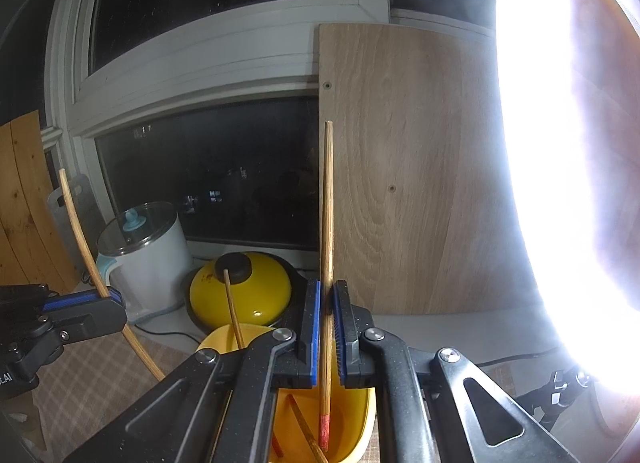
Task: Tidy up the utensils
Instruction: 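Carry the chopstick in the right gripper to the yellow container while the left carries its own, then lower the chopsticks into the container and open both grippers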
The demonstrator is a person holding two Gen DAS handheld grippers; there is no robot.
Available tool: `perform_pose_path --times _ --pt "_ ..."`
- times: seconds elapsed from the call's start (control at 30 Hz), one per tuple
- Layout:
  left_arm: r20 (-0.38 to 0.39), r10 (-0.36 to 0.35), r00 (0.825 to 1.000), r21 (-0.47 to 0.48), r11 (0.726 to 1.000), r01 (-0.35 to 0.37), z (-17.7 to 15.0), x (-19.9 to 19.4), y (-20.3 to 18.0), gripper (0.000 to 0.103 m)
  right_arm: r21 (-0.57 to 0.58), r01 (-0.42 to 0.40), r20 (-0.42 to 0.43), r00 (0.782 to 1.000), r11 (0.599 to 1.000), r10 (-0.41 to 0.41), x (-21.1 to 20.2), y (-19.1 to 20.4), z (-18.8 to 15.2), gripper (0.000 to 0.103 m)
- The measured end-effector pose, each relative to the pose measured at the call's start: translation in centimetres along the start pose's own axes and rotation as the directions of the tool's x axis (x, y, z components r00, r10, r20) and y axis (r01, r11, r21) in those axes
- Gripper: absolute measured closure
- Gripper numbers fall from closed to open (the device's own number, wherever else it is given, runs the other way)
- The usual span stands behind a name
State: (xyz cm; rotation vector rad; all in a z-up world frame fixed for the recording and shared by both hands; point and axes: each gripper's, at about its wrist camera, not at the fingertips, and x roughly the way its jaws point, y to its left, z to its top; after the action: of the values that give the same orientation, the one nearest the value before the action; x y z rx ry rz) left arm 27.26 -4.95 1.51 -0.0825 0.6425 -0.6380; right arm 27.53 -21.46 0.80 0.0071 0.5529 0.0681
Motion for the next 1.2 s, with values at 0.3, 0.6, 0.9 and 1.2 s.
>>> perform_pose_path --times 0.3,0.6,0.9,1.2 --pt "-0.021 0.002 1.0 -0.03 1.0 -0.002 -0.6 0.3 1.0 0.099 0.036 -0.024 -0.03 0.999 0.999 0.025 0.2 -0.3 -0.6 0.099" --pt "-0.052 -0.001 0.999 -0.044 0.999 -0.001 -1.3 0.7 1.1 0.099 0.037 -0.029 -0.053 0.998 0.999 0.031 0.7 0.0 -1.0 0.099" --pt "-0.108 -0.013 0.994 -0.055 0.998 0.008 -2.8 2.1 0.6 0.099 0.038 -0.023 -0.118 0.993 0.999 0.027 0.9 -0.6 -2.5 0.098" --pt "-0.14 0.008 0.99 -0.048 0.999 -0.015 -3.9 1.4 0.1 0.063 0.07 -0.047 -0.097 0.994 0.996 0.054 -1.9 -1.3 -3.4 0.061"
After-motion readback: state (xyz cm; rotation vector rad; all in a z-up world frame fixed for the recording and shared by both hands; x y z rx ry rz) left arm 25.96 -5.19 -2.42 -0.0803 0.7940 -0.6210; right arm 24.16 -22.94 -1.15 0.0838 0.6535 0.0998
